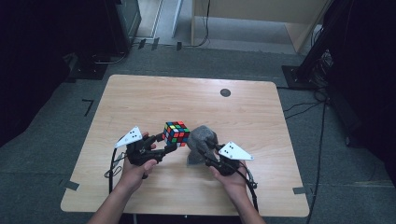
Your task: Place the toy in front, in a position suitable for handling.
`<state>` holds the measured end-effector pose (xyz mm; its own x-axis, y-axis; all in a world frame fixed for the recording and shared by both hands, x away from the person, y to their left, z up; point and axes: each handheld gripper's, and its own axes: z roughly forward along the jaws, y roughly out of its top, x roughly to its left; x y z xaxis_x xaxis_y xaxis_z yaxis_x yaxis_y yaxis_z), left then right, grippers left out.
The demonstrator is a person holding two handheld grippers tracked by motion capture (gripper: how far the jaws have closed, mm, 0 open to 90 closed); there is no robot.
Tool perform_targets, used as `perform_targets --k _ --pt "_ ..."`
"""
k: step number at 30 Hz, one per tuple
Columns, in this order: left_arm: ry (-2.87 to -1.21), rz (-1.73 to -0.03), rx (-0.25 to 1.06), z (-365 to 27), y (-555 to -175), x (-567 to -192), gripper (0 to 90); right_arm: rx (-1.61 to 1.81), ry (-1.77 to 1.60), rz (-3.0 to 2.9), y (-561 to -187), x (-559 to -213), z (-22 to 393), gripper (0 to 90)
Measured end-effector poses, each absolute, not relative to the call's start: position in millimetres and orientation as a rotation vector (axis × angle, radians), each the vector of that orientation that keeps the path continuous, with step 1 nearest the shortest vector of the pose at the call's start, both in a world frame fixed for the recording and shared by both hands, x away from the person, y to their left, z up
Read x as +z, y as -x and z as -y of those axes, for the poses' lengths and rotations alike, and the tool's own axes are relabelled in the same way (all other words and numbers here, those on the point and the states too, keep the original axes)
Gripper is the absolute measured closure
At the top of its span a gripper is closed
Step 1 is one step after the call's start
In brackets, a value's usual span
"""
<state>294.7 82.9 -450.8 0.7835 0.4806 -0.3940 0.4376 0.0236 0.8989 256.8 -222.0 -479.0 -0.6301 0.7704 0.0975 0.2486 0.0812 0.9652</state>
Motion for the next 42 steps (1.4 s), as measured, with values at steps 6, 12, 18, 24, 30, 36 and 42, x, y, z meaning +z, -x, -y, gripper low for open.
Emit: perform_targets --k 6,12,18,24,30,36,42 --pt "-1.633 -0.813 -0.013 -85.2 -301.3 -451.1 34.1 1.465 -0.710 -1.877 -252.7 -471.2 222.7 33.8" --pt "-1.666 -0.803 -0.107 -80.8 -302.5 -447.8 34.1 1.458 -0.439 -1.884 -243.7 -477.1 204.6 28.4" --pt "-1.713 -0.783 -0.171 -72.1 -301.6 -449.2 34.1 1.380 -0.327 -1.831 -240.3 -482.2 191.0 18.6" --pt "-1.790 -0.740 -0.237 -60.5 -299.3 -452.0 34.0 1.320 -0.274 -1.810 -238.2 -484.1 184.4 19.1" --pt "-1.785 -0.710 -0.251 -59.0 -299.8 -453.0 33.7 1.275 -0.211 -1.804 -233.7 -485.0 184.1 34.5" --pt "-1.755 -0.691 -0.135 -68.2 -298.6 -447.0 15.8 1.307 -0.351 -1.842 -240.8 -483.8 195.1 34.7" --pt "-1.870 -0.660 0.159 -66.1 -292.3 -450.8 8.1 1.462 -0.581 -1.861 -247.4 -473.0 210.5 34.7"
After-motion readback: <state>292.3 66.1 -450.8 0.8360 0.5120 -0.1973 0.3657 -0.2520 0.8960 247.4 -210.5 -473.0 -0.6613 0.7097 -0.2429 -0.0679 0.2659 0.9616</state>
